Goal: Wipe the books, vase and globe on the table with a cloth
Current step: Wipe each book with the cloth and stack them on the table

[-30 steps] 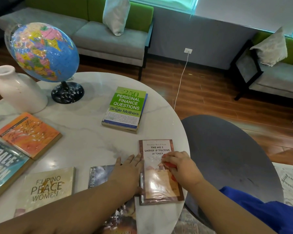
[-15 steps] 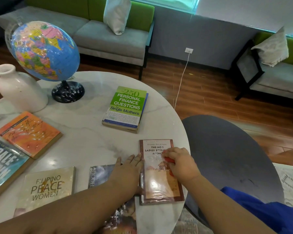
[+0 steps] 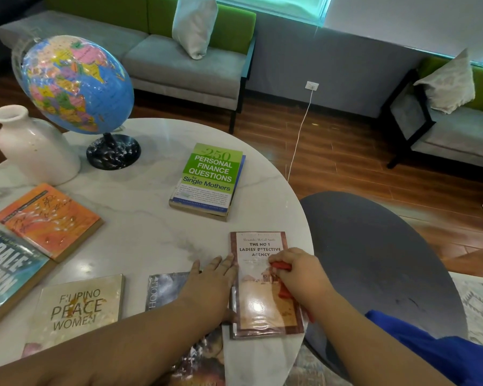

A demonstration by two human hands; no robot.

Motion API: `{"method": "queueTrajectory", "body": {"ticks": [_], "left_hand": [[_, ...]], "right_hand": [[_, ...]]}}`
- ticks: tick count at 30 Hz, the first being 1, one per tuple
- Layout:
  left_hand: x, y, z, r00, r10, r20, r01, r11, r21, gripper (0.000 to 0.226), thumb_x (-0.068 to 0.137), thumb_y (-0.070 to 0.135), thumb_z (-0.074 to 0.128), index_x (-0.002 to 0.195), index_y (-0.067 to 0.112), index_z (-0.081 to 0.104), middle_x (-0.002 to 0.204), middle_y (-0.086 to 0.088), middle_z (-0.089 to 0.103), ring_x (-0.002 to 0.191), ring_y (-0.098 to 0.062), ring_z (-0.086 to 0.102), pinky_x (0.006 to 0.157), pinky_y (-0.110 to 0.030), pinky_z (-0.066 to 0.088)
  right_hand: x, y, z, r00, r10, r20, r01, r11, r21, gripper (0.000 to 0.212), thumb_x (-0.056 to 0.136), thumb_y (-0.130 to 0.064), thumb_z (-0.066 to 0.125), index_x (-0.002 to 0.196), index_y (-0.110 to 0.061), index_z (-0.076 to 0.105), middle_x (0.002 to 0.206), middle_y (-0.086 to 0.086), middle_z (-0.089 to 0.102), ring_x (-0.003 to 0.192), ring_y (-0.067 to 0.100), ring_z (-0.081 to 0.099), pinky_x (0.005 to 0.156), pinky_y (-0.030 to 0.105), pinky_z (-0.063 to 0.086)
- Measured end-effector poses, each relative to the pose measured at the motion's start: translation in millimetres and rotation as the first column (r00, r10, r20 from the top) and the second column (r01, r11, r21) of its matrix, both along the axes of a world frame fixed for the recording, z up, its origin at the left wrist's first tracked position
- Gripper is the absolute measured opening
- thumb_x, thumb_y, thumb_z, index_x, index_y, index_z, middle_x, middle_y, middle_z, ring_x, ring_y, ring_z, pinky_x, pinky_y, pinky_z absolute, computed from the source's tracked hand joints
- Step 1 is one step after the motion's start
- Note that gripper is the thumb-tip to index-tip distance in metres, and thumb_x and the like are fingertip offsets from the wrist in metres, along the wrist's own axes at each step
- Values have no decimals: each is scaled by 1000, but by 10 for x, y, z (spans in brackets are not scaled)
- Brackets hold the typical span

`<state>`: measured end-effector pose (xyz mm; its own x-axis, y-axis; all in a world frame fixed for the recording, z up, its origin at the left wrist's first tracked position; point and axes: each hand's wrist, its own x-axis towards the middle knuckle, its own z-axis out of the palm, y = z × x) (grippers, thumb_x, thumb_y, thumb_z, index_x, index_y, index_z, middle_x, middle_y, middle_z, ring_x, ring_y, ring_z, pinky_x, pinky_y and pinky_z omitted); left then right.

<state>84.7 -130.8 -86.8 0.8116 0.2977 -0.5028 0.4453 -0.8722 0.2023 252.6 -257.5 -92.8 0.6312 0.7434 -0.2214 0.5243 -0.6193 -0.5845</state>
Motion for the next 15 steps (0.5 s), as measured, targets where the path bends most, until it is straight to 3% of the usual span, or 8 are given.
{"method": "queueTrajectory", "body": {"ticks": [1, 2, 4, 6, 9, 11, 15], "left_hand": [[-1, 1, 0, 1000, -2, -2, 2, 1000, 2, 103, 82, 58, 61, 154, 21, -3, 162, 2, -10, 149, -19, -5, 120, -51, 1], [7, -2, 1, 1000, -5, -1, 5, 1000, 4, 103, 83, 58, 61, 154, 21, -4, 162, 2, -10, 149, -19, -5, 120, -51, 1], [3, 3, -1, 1000, -7, -5, 7, 1000, 9, 103, 83, 58, 61, 154, 20, -4, 162, 1, -10, 149, -19, -5, 120, -51, 1], [6, 2, -3, 1000, -9, -6, 9, 1000, 10, 102, 83, 58, 61, 154, 21, -4, 162, 1, -9, 149, -19, -5, 120, -51, 1], [-1, 2, -6, 1000, -3, 11, 3, 1000, 2, 102, 83, 58, 61, 154, 20, -2, 162, 1, -8, 149, -19, -4, 120, -51, 2], [-2, -1, -1, 1000, -5, 20, 5, 1000, 0, 102, 83, 58, 61, 154, 20, -2, 162, 1, -8, 149, -19, -3, 120, -51, 2], [-7, 2, -7, 1000, 1, 27, -1, 1000, -4, 102, 82, 57, 62, 154, 21, -2, 162, 2, -8, 149, -19, -3, 119, -51, 2]], "right_hand": [[-21, 18, 3, 999, -45, 3, 45, 999, 19, 25, 91, -10, 63, 111, -22, 71, 114, -9, 58, 78, 0, 58, 59, 3, 47], [-60, 36, 9, 999, -39, 26, 38, 999, 16, 27, 91, -10, 62, 114, -23, 70, 116, -9, 57, 83, 0, 57, 61, 5, 48], [-166, 55, -41, 990, 114, 85, -112, 993, -37, 31, 90, -14, 62, 119, -25, 67, 120, -11, 57, 104, 5, 54, 86, 8, 43], [-204, 17, -68, 970, 231, 74, -225, 971, -81, 32, 88, -15, 63, 118, -27, 68, 120, -13, 57, 113, 7, 51, 98, 11, 34], [-108, -9, -65, 986, 156, 51, -151, 984, -92, 32, 87, -9, 60, 113, -25, 71, 115, -13, 56, 109, 8, 53, 96, 15, 43], [-112, 36, -87, 990, 87, 113, -80, 994, -68, 32, 88, -9, 59, 113, -25, 70, 115, -13, 54, 109, 11, 52, 92, 21, 48], [-263, 38, -119, 952, 279, 127, -267, 958, -105, 31, 88, -17, 62, 116, -28, 68, 118, -11, 56, 113, 13, 50, 100, 30, 45]]}}
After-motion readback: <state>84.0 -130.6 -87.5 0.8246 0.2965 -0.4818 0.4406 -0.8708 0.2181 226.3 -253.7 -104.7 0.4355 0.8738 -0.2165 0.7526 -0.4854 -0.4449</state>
